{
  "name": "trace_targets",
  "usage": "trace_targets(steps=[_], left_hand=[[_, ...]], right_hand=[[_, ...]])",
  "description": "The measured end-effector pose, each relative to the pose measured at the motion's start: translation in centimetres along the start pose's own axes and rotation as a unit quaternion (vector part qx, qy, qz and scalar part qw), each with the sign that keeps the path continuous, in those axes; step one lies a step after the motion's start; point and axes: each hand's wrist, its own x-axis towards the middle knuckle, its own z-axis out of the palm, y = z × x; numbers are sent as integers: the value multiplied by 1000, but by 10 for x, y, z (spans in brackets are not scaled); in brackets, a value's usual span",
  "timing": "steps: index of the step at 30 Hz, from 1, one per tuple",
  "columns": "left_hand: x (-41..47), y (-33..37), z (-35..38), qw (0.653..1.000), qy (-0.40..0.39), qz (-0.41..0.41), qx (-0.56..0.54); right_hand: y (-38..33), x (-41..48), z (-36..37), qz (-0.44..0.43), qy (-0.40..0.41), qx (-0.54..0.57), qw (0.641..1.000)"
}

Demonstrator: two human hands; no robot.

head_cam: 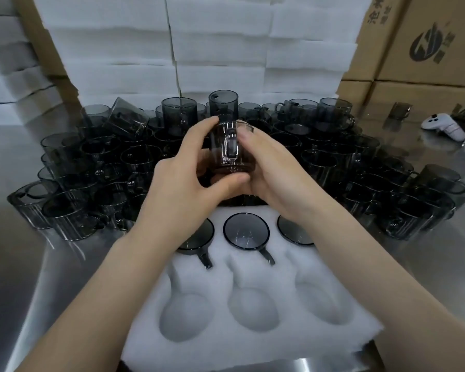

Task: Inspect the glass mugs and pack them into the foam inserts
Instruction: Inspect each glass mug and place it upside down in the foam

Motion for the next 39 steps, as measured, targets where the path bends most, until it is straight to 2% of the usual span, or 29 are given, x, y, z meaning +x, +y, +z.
trace_targets(steps=[4, 7, 10, 15, 20, 22, 24, 27, 30, 34, 36, 39], left_hand=[[1, 4, -1, 996, 63, 27, 51], [0, 6, 0, 997, 60, 35, 30], [0, 8, 0, 996, 56, 55, 41], [0, 9, 2, 997, 61, 43, 19], [1, 10, 1, 997, 57, 38, 26], [2, 11, 0, 998, 51, 35, 26], [4, 13, 0, 999, 34, 26, 24], [10, 17, 1, 1000, 1, 4, 14], [18, 26, 1, 999, -21, 2, 36], [24, 39, 4, 996, -24, 51, 63], [24, 40, 6, 997, -28, 53, 56], [20, 33, 7, 999, -22, 45, -10]], right_hand=[[3, 0, 6, -4, 11, -56, 998], [3, -1, 5, -31, 25, -139, 989], [4, -2, 7, -66, 54, -172, 981], [1, -2, 3, -76, 110, -122, 983], [-1, -2, 3, -76, 112, -65, 989], [-2, -1, 1, -53, 90, -16, 994], [-3, 1, 0, 5, 35, 78, 996], [-3, 1, -3, 60, -40, 170, 983], [-1, 2, -6, 38, 3, 146, 989], [1, 5, -6, -4, 75, 79, 994], [1, 5, -6, 0, 107, 93, 990], [0, 5, -11, 2, 115, 133, 984]])
